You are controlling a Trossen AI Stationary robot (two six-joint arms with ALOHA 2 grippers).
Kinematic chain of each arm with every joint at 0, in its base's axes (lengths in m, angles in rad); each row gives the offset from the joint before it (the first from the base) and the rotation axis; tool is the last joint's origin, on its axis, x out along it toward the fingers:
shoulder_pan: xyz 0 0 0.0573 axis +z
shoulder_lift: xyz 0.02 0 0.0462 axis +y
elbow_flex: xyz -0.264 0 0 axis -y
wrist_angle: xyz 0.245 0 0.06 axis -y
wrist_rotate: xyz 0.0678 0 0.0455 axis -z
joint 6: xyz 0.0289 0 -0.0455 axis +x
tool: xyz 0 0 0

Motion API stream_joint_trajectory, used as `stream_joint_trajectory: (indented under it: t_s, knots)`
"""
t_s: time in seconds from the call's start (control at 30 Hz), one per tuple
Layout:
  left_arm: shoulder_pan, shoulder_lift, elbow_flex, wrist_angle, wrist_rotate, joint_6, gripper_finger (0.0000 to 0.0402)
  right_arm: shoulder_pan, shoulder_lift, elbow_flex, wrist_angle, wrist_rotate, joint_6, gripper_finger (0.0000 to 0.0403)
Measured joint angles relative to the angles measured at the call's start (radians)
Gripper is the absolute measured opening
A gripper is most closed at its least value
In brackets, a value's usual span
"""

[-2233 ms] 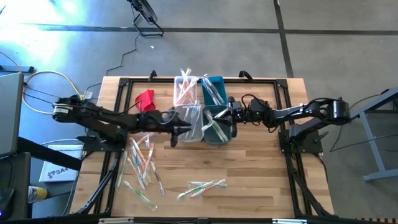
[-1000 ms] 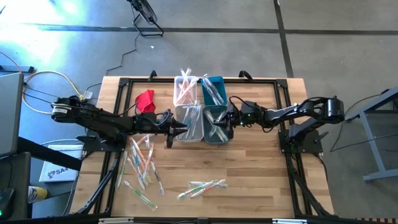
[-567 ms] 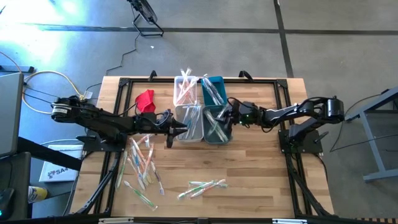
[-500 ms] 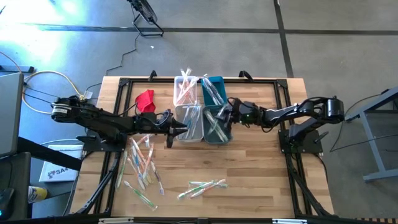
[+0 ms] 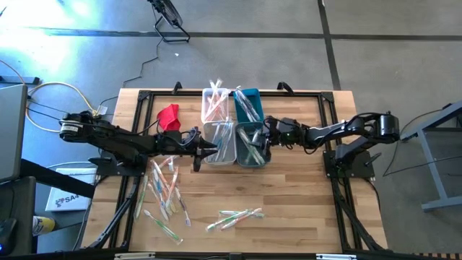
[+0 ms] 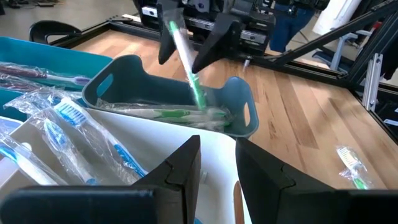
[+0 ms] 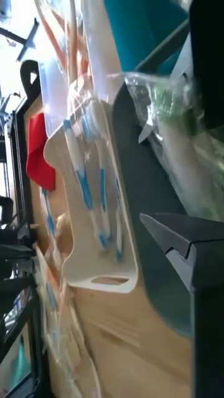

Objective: Pick & Place Toothbrushes
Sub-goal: Put the green toothbrush into the blue bin

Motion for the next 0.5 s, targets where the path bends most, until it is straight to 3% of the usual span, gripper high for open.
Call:
stream_joint_trajectory:
  t_s: [0.27,0.5]
  knots:
    - [0.0,0.0,0.0,0.0,0.0,0.0,0.01,0.029,0.0,0.0,0.032,0.302,-0.197,0.0181]
    - [0.0,0.0,0.0,0.0,0.0,0.0,0.01,0.029,0.0,0.0,0.055,0.263,-0.263,0.0181]
